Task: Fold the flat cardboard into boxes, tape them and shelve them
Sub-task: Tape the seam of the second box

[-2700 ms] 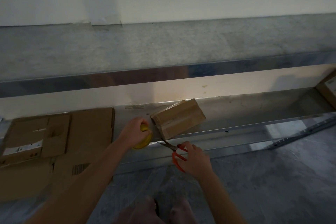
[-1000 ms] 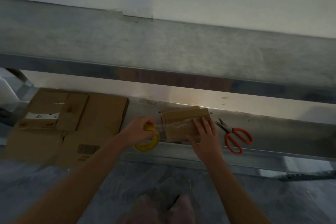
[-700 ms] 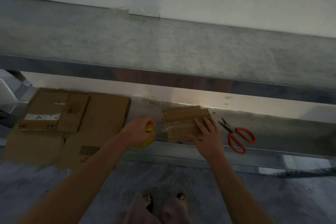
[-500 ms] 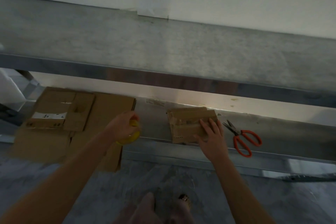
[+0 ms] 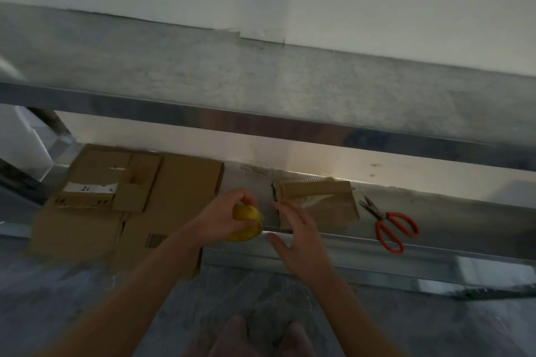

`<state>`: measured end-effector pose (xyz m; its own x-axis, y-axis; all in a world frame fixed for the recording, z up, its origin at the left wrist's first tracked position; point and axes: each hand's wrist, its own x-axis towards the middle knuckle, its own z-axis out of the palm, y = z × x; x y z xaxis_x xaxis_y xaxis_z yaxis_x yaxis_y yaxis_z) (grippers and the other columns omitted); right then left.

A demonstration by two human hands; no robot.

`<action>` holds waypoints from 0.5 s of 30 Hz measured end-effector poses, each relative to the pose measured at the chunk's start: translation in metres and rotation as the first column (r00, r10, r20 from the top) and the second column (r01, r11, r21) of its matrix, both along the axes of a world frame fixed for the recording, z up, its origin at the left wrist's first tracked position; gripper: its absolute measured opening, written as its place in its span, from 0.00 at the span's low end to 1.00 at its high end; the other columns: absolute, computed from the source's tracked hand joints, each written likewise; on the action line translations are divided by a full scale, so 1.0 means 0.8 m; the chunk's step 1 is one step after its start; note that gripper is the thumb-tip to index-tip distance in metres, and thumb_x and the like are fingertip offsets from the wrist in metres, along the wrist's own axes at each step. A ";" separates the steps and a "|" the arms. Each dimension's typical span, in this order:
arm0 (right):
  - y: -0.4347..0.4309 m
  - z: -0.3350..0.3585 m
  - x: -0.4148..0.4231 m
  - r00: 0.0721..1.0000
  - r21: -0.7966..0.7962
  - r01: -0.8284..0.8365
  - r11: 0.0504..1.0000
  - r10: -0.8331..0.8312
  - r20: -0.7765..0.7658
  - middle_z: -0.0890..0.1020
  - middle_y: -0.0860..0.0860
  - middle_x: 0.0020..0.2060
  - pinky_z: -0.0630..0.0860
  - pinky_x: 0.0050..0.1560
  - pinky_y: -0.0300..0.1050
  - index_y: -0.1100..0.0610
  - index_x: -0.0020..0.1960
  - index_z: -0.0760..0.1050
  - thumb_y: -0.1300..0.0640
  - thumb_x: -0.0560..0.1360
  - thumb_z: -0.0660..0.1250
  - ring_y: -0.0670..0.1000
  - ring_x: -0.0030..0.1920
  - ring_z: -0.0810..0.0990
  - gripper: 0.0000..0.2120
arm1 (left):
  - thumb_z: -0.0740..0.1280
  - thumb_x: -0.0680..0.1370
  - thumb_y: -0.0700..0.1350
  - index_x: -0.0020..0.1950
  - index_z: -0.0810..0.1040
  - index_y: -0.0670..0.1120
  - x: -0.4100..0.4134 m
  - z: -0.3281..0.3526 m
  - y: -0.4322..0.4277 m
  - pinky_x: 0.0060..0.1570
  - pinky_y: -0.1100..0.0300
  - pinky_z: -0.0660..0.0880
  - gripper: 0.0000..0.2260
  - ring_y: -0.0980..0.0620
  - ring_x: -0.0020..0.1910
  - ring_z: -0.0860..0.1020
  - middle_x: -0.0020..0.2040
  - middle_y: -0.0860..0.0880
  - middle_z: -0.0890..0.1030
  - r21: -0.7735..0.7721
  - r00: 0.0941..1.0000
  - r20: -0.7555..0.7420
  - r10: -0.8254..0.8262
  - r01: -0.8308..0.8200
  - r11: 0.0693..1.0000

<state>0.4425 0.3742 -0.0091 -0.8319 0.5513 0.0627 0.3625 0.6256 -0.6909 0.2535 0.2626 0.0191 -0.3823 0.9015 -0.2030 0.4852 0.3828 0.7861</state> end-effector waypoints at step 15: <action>-0.044 0.009 -0.042 0.948 -0.644 0.245 0.725 -0.317 0.004 0.85 0.51 0.42 0.82 0.51 0.56 0.51 0.42 0.79 0.57 0.75 0.72 0.52 0.47 0.84 0.05 | 0.77 0.69 0.52 0.50 0.75 0.53 0.019 -0.010 -0.033 0.41 0.74 0.68 0.15 0.64 0.47 0.74 0.46 0.60 0.77 0.163 0.994 -0.105 0.000 0.017 0.986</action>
<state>0.4088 0.3392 -0.0021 -0.6413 0.7017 -0.3105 0.3580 -0.0843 -0.9299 0.2684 0.2365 0.0109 -0.3856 0.9226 -0.0117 0.5709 0.2485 0.7825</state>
